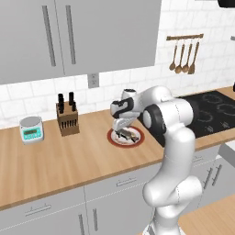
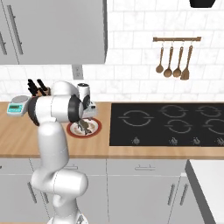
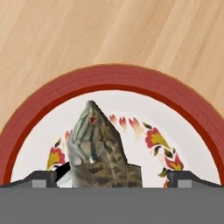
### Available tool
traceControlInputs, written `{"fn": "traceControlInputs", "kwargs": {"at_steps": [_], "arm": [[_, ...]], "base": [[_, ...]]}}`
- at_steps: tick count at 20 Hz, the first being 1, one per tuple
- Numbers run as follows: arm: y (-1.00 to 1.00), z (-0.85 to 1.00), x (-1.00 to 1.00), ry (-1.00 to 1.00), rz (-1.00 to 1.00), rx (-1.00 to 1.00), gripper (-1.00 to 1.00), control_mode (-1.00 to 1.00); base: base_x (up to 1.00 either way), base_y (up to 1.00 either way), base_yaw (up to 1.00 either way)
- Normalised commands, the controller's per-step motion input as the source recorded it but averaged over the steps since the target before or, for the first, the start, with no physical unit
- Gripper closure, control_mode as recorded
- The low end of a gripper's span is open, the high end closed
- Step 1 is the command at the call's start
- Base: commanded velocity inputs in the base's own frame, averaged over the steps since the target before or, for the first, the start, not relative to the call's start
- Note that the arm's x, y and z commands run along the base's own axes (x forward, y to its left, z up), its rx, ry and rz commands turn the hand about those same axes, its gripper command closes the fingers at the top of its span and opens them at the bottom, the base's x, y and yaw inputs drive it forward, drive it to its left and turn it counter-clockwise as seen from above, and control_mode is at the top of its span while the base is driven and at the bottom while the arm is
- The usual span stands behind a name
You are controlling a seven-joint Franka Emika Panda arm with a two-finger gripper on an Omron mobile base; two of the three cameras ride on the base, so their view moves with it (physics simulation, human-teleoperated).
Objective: Pick up the knife from the drawer and place it on the cutting board. Then place the meat from the plate to the cutting board.
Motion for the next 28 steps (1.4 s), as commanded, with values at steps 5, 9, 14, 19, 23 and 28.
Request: {"fn": "traceControlInputs", "kwargs": {"at_steps": [5, 9, 14, 19, 23, 28], "arm": [[0.19, -0.11, -0.3, -0.04, 0.0, 0.0, -1.0, -1.0], [0.16, -0.18, -0.39, -0.06, 0.0, 0.0, -1.0, -1.0], [0.11, -0.23, -0.42, -0.07, 0.0, 0.02, 1.0, -1.0], [0.11, -0.34, -0.38, -0.05, 0.0, 0.06, 1.0, -1.0], [0.0, -0.2, -0.18, -0.06, 0.0, 0.02, 1.0, -1.0], [-0.1, 0.56, -0.01, 0.0, 0.0, 0.0, 1.0, -1.0]], "base": [[0.0, 0.0, 0.0], [0.0, 0.0, 0.0], [0.0, 0.0, 0.0], [0.0, 0.0, 0.0], [0.0, 0.0, 0.0], [0.0, 0.0, 0.0]]}}
